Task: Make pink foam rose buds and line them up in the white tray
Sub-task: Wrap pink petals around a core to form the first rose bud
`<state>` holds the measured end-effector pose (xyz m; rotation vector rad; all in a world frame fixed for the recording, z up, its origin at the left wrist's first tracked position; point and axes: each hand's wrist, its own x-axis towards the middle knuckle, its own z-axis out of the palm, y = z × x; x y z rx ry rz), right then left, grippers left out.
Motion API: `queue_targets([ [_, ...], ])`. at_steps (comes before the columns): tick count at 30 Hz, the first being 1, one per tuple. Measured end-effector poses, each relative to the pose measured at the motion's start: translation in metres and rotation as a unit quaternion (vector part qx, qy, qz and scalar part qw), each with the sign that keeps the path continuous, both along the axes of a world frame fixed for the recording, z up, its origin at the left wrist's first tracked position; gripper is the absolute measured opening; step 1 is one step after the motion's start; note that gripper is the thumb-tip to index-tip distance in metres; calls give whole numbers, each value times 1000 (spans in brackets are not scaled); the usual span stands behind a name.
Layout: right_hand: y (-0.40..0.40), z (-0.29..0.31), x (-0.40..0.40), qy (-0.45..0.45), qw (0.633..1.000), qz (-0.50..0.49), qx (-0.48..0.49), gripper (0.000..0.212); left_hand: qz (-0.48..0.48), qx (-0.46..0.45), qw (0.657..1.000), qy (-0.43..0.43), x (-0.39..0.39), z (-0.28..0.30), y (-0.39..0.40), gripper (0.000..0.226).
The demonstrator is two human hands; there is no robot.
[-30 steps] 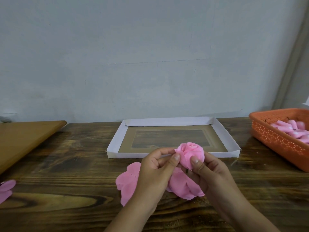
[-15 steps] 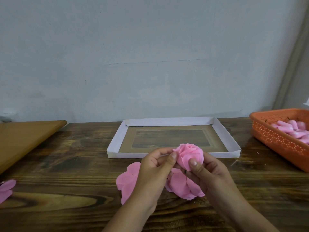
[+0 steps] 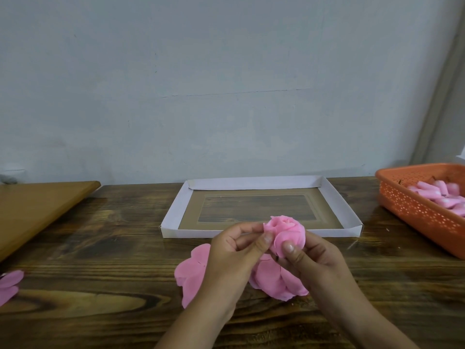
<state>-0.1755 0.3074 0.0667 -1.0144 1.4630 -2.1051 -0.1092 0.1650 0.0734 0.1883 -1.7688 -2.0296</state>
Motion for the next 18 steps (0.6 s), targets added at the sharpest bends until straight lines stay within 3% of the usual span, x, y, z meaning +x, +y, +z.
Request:
queue_targets([
  [7,0,2,4,15,1000,-12,6,22,41,-32,998,45,-1,-5,0,36],
  [12,0,1,4,13,999,-41,9,23,36,-109,992,56,2,-7,2,14],
  [15,1,-2,0,41,995,-85,24,18,28,-168,984,45,4,-5,3,22],
  [18,1,-3,-1,58,993,-103,27,19,18,-156,987,45,5,-2,6,19],
])
